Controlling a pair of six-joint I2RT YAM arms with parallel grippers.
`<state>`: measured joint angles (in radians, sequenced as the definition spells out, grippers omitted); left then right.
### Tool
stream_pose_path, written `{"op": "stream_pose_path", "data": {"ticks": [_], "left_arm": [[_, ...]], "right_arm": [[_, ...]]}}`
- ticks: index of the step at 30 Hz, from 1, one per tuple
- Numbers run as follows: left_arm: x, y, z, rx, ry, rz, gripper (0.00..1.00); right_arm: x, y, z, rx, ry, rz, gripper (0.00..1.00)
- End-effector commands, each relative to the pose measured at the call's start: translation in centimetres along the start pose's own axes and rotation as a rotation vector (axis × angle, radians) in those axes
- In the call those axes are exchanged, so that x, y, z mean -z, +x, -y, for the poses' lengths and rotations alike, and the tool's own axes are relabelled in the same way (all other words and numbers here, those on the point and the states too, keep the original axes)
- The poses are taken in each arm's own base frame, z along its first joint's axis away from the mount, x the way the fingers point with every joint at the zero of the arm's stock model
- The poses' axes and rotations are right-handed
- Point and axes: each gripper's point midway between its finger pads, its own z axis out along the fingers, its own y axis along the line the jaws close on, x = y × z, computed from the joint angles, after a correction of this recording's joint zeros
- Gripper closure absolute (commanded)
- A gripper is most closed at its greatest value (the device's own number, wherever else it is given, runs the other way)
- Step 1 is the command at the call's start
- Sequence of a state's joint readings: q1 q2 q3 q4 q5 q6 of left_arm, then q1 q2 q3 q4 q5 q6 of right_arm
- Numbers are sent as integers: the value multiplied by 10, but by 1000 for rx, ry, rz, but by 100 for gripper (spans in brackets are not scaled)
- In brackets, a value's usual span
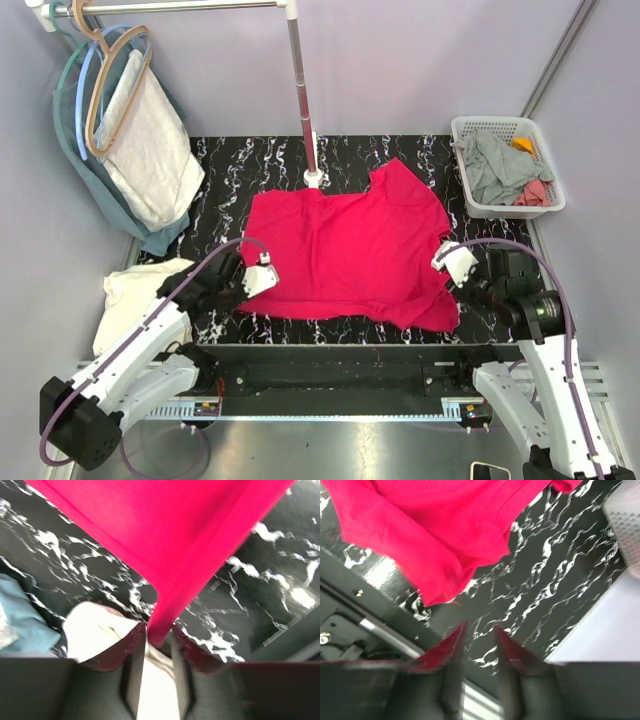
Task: Fold and stack the t-shirts
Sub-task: Flatten the tshirt out
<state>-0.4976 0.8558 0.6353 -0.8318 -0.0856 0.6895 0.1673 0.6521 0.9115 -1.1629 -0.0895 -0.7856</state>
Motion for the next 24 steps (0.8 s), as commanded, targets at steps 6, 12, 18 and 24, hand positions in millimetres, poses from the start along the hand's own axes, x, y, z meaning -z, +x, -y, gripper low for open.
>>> {"op": "stream_pose_path", "data": {"ticks": [6, 12, 18, 24], "left_arm": [[26, -13, -9, 13, -44, 60, 34], [43, -78, -91, 79, -341, 244, 3], [30, -129, -180, 223, -454, 313, 1], [-30, -140, -240, 347, -421, 249, 1]], "right_arm": [[16, -15, 13, -19, 74, 69, 0], [-8, -64, 76, -69, 245, 162, 0], [-51, -104, 138, -190, 328, 117, 0], [-115, -146, 176, -294, 303, 121, 0]]}}
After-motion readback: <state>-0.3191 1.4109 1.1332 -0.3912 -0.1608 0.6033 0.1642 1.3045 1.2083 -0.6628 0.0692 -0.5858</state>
